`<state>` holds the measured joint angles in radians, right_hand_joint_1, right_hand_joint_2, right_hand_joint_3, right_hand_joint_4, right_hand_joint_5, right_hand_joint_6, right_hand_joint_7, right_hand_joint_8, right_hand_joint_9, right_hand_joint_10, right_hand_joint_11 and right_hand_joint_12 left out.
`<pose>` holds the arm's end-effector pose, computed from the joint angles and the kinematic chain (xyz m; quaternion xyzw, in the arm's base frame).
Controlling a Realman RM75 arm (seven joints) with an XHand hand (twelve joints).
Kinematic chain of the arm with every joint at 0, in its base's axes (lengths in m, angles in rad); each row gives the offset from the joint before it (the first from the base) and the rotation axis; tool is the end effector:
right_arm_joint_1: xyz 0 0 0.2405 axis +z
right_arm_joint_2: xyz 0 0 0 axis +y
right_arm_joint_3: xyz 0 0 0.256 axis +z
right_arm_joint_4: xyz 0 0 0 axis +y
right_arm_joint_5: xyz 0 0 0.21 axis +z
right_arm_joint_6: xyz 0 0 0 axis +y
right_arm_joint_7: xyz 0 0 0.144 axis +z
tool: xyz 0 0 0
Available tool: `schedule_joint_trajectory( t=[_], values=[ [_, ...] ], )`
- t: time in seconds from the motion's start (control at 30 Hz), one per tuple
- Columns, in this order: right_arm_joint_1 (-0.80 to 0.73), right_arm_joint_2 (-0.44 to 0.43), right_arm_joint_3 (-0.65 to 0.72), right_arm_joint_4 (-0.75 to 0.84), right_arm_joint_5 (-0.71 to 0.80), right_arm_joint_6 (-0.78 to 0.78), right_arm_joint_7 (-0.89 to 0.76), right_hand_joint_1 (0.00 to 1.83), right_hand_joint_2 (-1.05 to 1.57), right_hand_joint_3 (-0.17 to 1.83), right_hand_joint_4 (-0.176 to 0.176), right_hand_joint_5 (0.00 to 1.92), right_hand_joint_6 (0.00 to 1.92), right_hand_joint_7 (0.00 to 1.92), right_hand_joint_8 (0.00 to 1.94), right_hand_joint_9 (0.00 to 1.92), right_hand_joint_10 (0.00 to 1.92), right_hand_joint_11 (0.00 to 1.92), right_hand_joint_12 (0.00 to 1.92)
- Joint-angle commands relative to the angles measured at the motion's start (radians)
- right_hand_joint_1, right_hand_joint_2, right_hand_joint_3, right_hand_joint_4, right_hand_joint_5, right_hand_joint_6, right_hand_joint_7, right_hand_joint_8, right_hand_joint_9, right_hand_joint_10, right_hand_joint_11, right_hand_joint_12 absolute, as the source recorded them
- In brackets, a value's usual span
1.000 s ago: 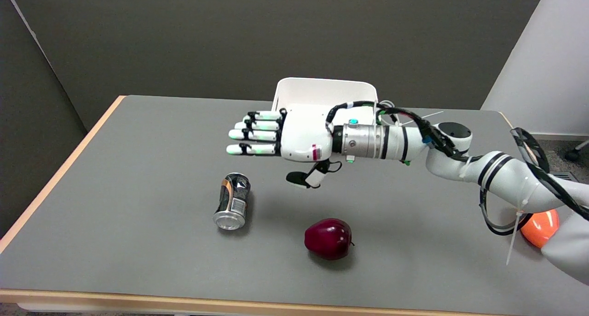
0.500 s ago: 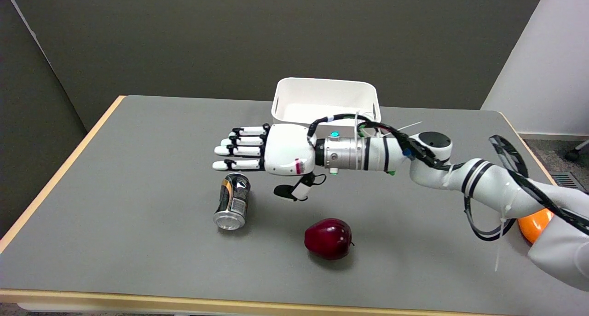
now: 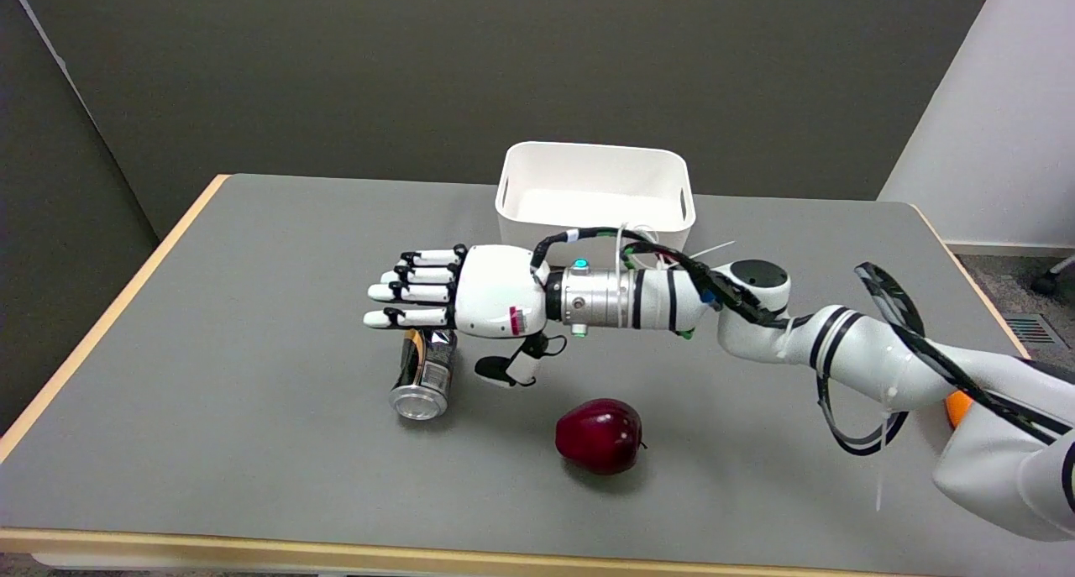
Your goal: Pick up the black can.
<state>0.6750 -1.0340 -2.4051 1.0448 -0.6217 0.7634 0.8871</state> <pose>-0.2343 -0.4011 0.1840 0.9458 0.2049 -0.1024 0.2304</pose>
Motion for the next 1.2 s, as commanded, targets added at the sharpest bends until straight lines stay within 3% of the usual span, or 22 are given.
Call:
schedule_joint_trajectory(
  t=[0.03, 1.2],
  values=[
    [-0.020, -0.071, -0.015, -0.052, 0.007, -0.036, 0.001, 0.79, 0.61, 0.97, 0.050, 0.00, 0.00, 0.00, 0.01, 0.00, 0.37, 0.00, 0.72],
    [-0.034, -0.163, -0.008, -0.152, 0.040, -0.045, 0.000, 0.83, 0.64, 1.01, 0.045, 0.00, 0.00, 0.00, 0.06, 0.00, 0.40, 0.00, 0.73]
  ],
)
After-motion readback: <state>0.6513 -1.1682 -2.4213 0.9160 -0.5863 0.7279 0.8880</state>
